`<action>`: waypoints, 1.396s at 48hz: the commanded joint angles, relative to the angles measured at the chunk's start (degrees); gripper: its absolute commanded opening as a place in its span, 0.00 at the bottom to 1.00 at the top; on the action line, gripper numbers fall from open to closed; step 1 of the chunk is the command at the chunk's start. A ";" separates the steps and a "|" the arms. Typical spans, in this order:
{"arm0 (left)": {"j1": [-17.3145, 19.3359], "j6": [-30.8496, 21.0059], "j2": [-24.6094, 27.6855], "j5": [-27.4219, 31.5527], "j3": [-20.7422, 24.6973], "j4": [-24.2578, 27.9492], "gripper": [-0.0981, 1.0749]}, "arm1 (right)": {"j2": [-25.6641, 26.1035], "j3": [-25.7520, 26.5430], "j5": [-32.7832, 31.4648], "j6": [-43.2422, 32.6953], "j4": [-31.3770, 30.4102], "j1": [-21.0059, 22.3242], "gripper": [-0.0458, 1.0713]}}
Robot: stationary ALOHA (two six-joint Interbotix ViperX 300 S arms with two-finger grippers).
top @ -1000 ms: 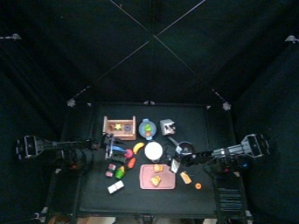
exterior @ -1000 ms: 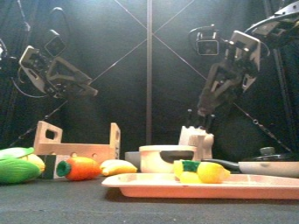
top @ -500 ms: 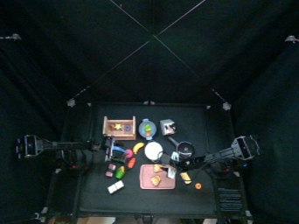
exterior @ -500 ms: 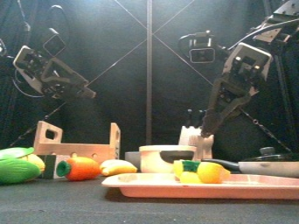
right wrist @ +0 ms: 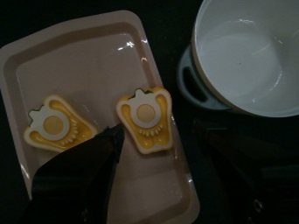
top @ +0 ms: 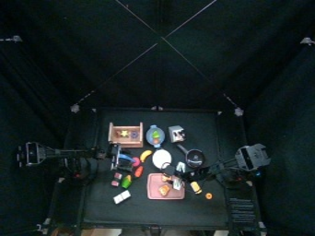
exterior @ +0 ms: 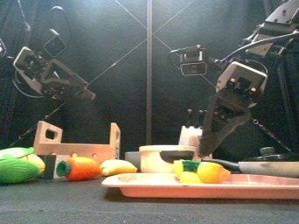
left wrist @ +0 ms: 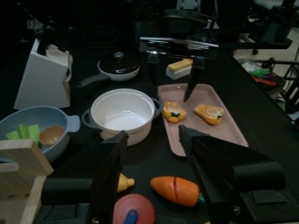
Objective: Grab squash half
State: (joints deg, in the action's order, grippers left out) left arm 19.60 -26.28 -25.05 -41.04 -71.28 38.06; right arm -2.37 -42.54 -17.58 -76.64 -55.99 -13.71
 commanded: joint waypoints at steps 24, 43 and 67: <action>0.00 0.00 -0.09 -0.09 0.70 -0.18 0.83 | -2.81 2.72 -0.53 0.09 -1.85 -0.26 0.89; 0.00 0.00 -0.18 -0.09 0.70 -0.18 0.83 | -2.90 2.81 -0.70 0.00 -1.49 -0.35 0.79; -0.53 0.00 -0.09 -0.09 0.70 -0.18 0.83 | 0.62 3.43 -1.85 0.00 -1.76 -2.11 0.76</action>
State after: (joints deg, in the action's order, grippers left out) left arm 19.34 -26.28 -25.05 -41.04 -71.28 37.97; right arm -4.83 -40.25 -19.25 -76.64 -57.66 -15.12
